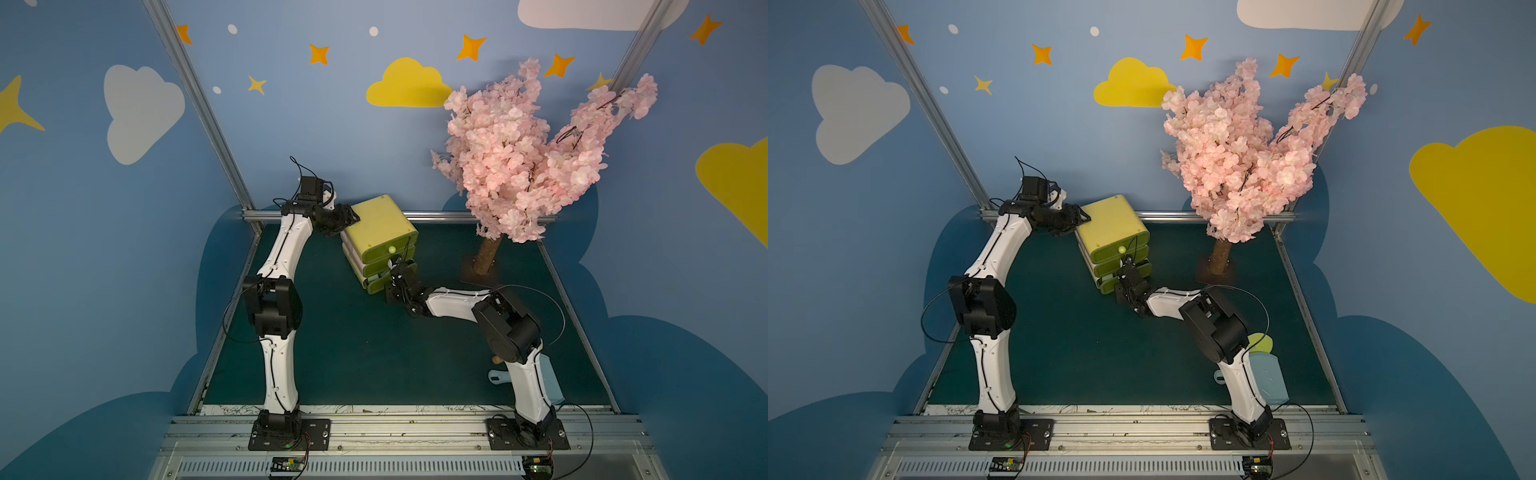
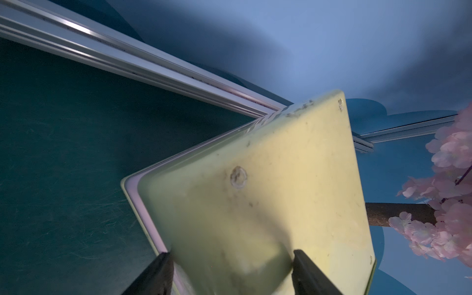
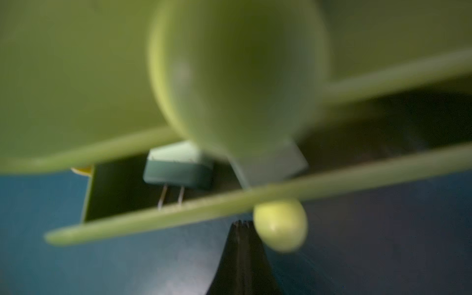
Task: Place the plugs into the drawer by color
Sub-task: Close the drawer in the storage box.
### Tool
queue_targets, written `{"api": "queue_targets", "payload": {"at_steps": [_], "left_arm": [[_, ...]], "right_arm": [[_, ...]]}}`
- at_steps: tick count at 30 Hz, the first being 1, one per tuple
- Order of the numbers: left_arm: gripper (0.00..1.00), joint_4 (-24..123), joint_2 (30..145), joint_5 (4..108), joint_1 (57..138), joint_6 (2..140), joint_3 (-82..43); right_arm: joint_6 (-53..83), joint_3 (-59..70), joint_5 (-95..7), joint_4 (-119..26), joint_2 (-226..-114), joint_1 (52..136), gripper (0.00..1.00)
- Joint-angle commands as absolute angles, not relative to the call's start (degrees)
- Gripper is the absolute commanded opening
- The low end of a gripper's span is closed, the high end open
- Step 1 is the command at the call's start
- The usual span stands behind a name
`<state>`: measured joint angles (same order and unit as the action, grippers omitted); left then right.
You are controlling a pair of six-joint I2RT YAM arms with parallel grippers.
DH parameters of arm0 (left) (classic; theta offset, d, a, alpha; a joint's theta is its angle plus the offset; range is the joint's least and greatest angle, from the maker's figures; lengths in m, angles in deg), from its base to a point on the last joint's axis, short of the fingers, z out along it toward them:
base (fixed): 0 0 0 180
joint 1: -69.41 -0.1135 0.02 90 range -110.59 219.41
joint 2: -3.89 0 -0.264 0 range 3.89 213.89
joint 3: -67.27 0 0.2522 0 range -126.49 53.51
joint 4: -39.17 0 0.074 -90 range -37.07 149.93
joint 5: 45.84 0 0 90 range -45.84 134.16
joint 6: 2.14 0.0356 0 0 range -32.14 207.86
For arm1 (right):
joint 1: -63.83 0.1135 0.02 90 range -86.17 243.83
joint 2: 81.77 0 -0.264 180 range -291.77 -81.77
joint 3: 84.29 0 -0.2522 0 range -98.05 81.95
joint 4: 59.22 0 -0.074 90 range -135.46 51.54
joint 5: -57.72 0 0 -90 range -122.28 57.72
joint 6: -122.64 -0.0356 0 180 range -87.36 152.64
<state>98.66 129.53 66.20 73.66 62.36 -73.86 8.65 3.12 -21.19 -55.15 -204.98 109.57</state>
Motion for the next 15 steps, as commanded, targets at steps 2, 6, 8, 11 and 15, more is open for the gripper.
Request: {"api": "queue_targets", "payload": {"at_steps": [2, 6, 8, 11, 15], "left_arm": [[0.74, 106.28, 132.3, 62.19, 74.38, 64.07, -71.19], [0.74, 106.23, 132.13, 62.68, 74.26, 63.98, -71.29], [0.74, 106.28, 132.03, 62.74, 74.27, 64.0, -71.19], [0.74, 106.28, 131.95, 62.88, 74.25, 63.98, -71.24], [0.74, 106.23, 131.92, 62.9, 74.27, 63.83, -71.31]], "right_arm": [[1.36, 1.23, -20.63, -58.06, -207.81, 109.27, 0.0], [2.68, 4.28, -20.76, -70.36, -209.2, 109.2, 0.02], [1.87, 3.62, -20.94, -70.15, -209.4, 109.14, 0.02], [0.32, 5.19, -21.35, -74.21, -208.45, 109.16, 0.02], [-1.12, 5.04, -23.09, -77.6, -207.93, 109.13, 0.03]]}}
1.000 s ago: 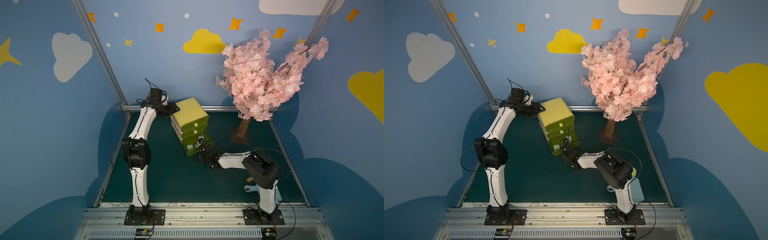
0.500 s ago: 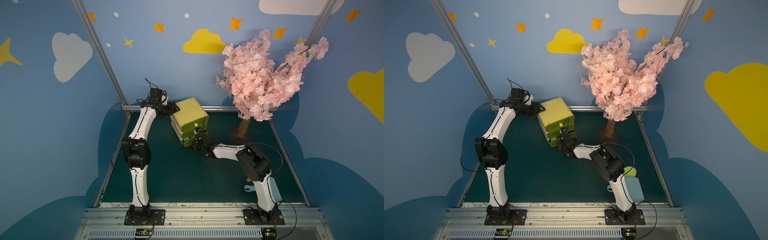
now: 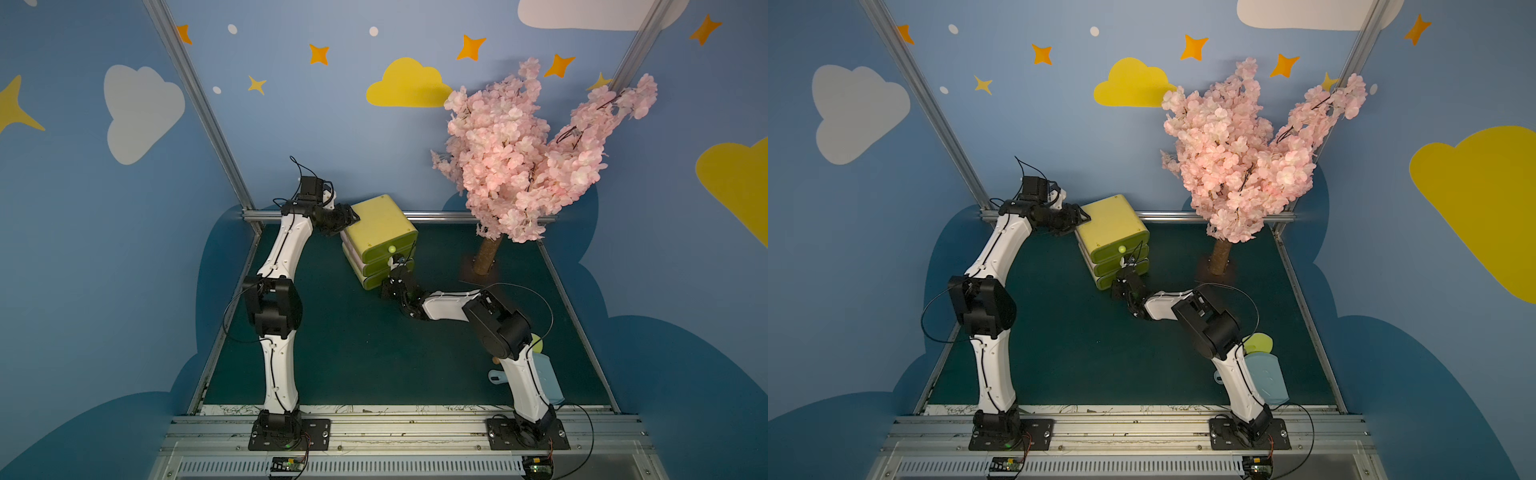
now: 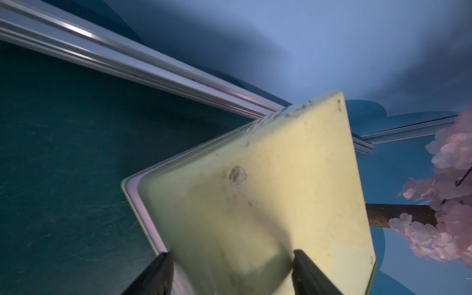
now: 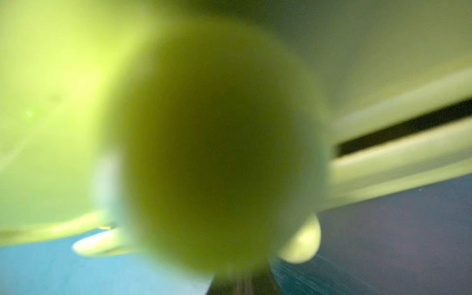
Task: Place the plugs into the drawer by color
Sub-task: Close the drawer in the storage box.
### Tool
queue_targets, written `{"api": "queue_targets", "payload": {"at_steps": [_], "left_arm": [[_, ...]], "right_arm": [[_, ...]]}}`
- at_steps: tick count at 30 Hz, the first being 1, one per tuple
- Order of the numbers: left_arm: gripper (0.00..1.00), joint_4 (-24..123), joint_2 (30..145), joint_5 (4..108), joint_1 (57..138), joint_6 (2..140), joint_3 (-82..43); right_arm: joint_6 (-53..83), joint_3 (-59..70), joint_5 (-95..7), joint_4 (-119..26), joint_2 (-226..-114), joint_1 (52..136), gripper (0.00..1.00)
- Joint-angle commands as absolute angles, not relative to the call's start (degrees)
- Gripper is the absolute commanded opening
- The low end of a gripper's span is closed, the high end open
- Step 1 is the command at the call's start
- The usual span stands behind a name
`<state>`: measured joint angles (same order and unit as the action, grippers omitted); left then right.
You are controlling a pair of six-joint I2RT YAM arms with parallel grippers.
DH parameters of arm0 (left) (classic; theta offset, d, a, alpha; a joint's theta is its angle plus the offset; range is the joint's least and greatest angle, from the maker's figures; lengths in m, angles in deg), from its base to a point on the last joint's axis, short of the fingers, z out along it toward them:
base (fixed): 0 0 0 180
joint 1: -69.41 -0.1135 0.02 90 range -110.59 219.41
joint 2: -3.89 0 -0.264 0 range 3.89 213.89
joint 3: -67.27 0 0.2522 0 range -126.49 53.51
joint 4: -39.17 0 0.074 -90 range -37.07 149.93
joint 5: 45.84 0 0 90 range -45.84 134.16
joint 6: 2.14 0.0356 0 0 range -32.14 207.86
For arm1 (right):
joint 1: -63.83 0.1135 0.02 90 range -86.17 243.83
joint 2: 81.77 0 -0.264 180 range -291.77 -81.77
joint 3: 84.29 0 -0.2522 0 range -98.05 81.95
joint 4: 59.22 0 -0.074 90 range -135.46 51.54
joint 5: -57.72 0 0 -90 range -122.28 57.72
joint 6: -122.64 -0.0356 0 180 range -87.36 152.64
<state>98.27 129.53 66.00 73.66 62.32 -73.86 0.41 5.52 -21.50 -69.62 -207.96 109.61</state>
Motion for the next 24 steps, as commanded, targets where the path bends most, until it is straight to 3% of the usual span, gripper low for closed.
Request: {"api": "queue_targets", "payload": {"at_steps": [1, 11, 13, 16, 19, 24], "left_arm": [[0.74, 106.35, 131.95, 62.78, 74.23, 63.78, -71.5], [0.75, 106.27, 129.64, 66.63, 71.79, 62.46, -72.25], [0.75, 106.79, 127.72, 66.19, 71.78, 62.44, -72.79], [0.77, 107.17, 123.31, 64.95, 71.29, 61.74, -73.22], [0.8, 107.0, 119.04, 63.3, 70.85, 61.12, -72.27], [0.82, 104.14, 114.36, 62.51, 72.56, 60.27, -65.63]], "right_arm": [[-1.11, 4.65, -23.59, -77.78, -207.73, 109.15, 0.04], [1.54, 10.07, -32.38, -76.7, -198.41, 108.0, 0.09], [4.96, 13.28, -37.3, -74.93, -192.41, 108.61, 0.18], [12.51, 9.46, -43.68, -58.54, -185.8, 109.34, 0.27], [19.8, 0.82, -39.44, -40.71, -183.63, 109.18, 0.32], [27.9, -23.11, -34.22, -15.54, -192.51, 106.63, 0.43]]}}
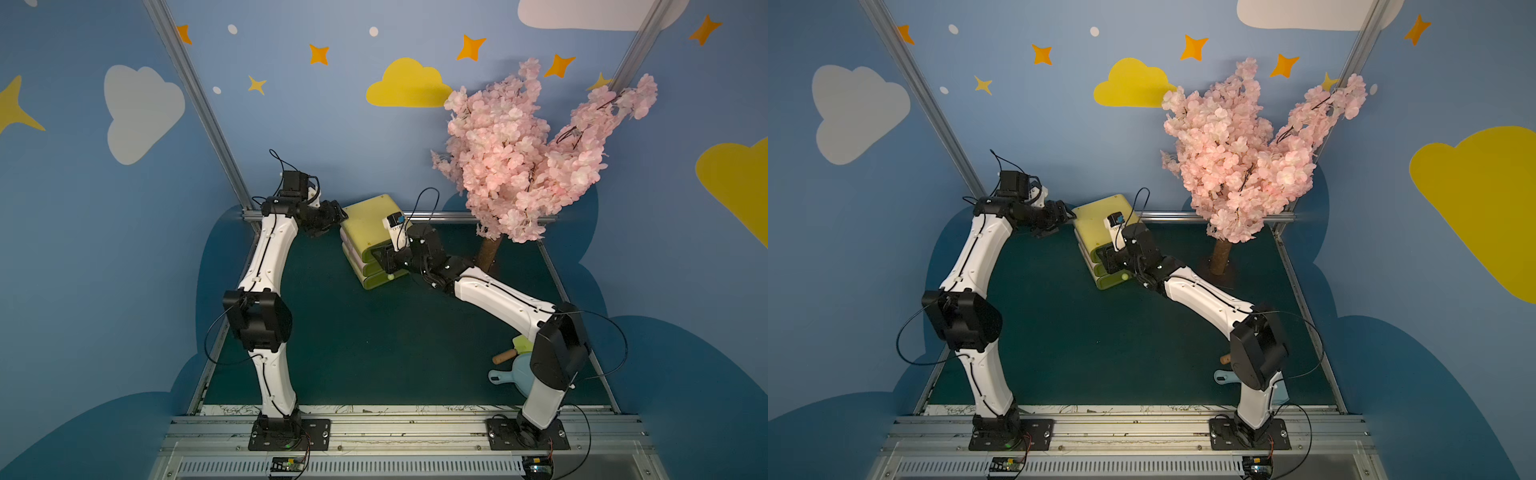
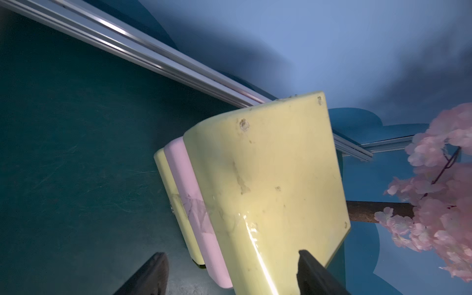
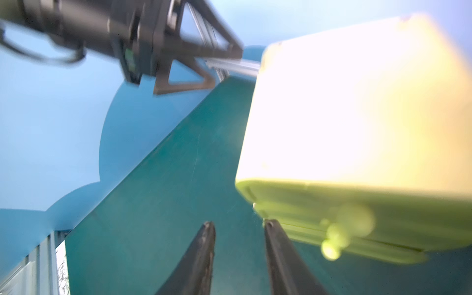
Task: Place the plugs into the drawer by color
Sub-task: Adjust the storage box at the center of the board.
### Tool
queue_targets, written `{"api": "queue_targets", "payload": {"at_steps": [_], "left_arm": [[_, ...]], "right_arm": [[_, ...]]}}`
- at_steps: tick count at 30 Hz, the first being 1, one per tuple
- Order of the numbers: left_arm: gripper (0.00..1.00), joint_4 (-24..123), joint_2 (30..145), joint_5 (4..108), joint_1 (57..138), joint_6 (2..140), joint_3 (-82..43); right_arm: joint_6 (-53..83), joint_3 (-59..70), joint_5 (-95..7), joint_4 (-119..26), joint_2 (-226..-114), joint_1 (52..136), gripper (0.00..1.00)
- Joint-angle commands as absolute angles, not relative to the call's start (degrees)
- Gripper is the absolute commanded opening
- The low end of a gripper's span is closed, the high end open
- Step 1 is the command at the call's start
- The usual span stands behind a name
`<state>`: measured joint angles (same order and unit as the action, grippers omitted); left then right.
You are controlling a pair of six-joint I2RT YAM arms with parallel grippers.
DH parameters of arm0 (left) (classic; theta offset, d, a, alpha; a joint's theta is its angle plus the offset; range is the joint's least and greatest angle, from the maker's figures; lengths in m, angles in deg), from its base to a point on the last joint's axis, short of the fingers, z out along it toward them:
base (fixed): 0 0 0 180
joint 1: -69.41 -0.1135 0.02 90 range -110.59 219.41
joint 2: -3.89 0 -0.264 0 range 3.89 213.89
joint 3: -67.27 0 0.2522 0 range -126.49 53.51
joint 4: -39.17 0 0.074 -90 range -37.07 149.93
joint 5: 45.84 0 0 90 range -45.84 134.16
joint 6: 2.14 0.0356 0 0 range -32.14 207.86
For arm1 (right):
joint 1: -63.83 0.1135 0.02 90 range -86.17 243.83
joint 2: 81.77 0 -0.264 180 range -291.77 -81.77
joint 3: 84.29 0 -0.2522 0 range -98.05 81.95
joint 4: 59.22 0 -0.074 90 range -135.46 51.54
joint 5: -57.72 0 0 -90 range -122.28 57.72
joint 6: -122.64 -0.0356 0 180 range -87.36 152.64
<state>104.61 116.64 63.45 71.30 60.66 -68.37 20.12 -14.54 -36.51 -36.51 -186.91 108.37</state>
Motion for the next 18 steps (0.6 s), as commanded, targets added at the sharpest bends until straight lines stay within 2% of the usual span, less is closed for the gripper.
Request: {"api": "queue_targets", "payload": {"at_steps": [1, 4, 9, 14, 18], "left_arm": [[0.83, 103.66, 114.2, 62.38, 72.96, 60.19, -64.83], [0.84, 103.97, 115.09, 62.29, 74.24, 60.18, -64.51], [0.88, 104.17, 116.97, 61.91, 74.68, 60.35, -65.28], [0.91, 104.49, 120.54, 63.23, 74.72, 60.51, -68.31], [0.91, 105.66, 124.65, 65.37, 74.73, 59.71, -72.33]], "right_arm": [[28.39, -28.08, -34.14, -11.71, -195.02, 106.18, 0.42], [28.83, -39.92, -30.28, -4.87, -200.7, 105.54, 0.45], [30.64, -49.57, -29.52, -2.33, -204.71, 103.05, 0.64], [29.78, -53.55, -32.5, -0.96, -206.65, 99.04, 0.82], [27.55, -53.42, -37.15, -0.83, -207.79, 96.44, 0.87]]}}
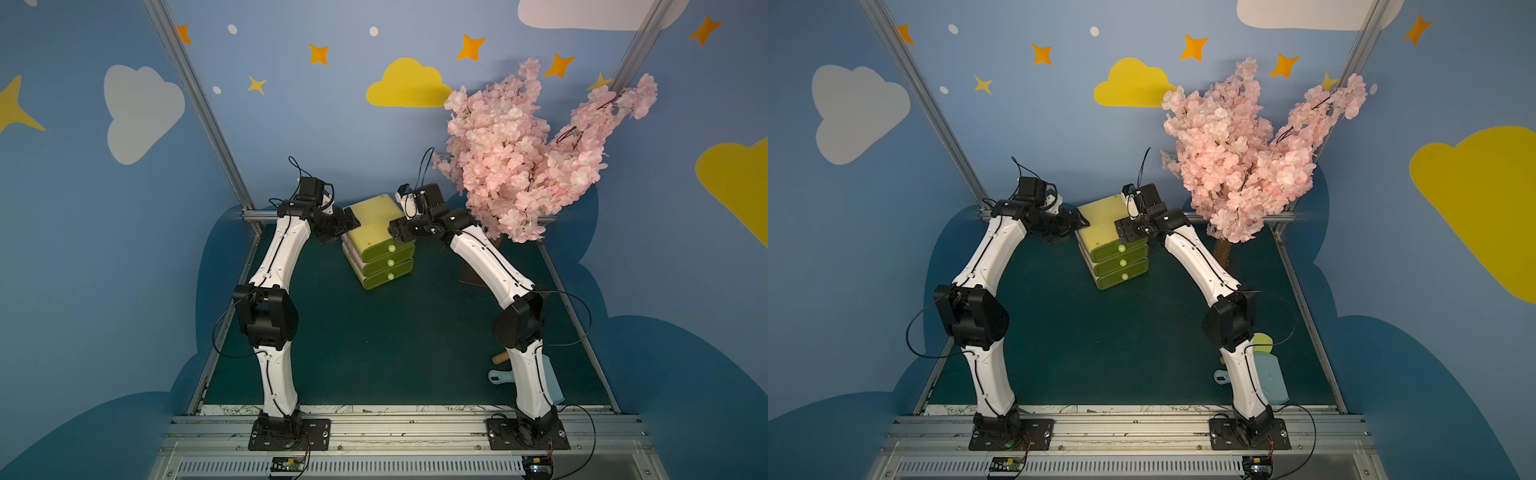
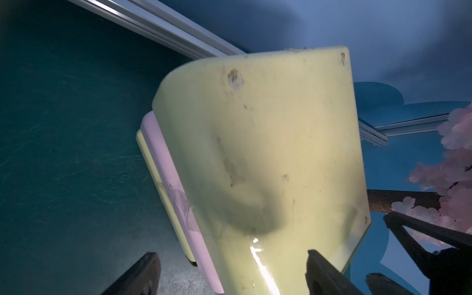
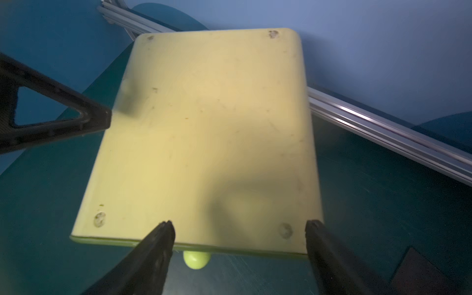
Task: Place the plugs into the drawer by color
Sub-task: Adjust the storage box at the center of the board.
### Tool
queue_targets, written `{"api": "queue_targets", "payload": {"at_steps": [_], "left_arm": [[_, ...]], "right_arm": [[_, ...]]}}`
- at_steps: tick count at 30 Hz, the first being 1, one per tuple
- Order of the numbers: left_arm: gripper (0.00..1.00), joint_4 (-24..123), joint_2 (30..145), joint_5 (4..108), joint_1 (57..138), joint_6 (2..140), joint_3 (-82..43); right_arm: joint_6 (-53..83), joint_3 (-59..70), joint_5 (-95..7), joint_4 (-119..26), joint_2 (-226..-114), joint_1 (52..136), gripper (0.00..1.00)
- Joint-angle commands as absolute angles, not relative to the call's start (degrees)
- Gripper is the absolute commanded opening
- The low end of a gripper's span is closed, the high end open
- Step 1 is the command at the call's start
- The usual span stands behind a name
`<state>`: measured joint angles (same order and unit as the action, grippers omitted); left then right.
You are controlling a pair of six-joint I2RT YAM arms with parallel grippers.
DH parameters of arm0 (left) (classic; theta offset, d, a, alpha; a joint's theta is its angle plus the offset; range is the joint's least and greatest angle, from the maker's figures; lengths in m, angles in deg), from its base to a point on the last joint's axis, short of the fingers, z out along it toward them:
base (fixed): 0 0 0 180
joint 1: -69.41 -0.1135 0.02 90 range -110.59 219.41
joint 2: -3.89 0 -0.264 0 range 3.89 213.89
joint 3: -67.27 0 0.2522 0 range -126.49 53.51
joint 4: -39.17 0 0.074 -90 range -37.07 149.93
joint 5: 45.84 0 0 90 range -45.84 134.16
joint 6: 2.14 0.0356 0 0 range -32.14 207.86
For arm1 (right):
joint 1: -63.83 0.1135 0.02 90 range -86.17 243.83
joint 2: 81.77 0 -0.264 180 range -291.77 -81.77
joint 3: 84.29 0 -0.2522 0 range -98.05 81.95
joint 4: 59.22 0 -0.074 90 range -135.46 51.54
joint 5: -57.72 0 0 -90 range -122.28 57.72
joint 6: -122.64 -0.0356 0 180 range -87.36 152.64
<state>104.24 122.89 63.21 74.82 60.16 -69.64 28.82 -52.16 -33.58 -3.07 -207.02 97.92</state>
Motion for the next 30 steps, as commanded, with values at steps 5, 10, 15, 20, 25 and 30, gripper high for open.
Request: {"api": "queue_targets", "payload": {"at_steps": [5, 10, 15, 20, 25, 30], "left_arm": [[0.91, 105.82, 128.07, 67.68, 74.97, 58.95, -75.48], [0.91, 107.02, 130.83, 68.81, 75.05, 59.0, -79.55], [0.89, 106.92, 132.18, 70.07, 75.65, 58.73, -80.78], [0.88, 106.56, 132.56, 71.2, 76.65, 58.25, -80.7], [0.88, 106.49, 131.84, 71.92, 77.84, 58.83, -79.38], [0.88, 105.58, 128.49, 72.01, 78.02, 59.8, -73.7]], "right_arm": [[24.25, -53.0, -45.49, -0.9, -209.92, 94.07, 0.87], [22.23, -49.51, -59.75, -5.24, -210.34, 92.49, 0.87], [21.9, -42.12, -62.28, -10.26, -205.74, 94.24, 0.84], [21.41, -34.76, -60.42, -13.0, -200.56, 96.81, 0.82], [20.08, -28.8, -58.08, -13.94, -196.75, 99.35, 0.8], [18.51, -22.62, -56.67, -14.37, -193.05, 101.16, 0.79]]}}
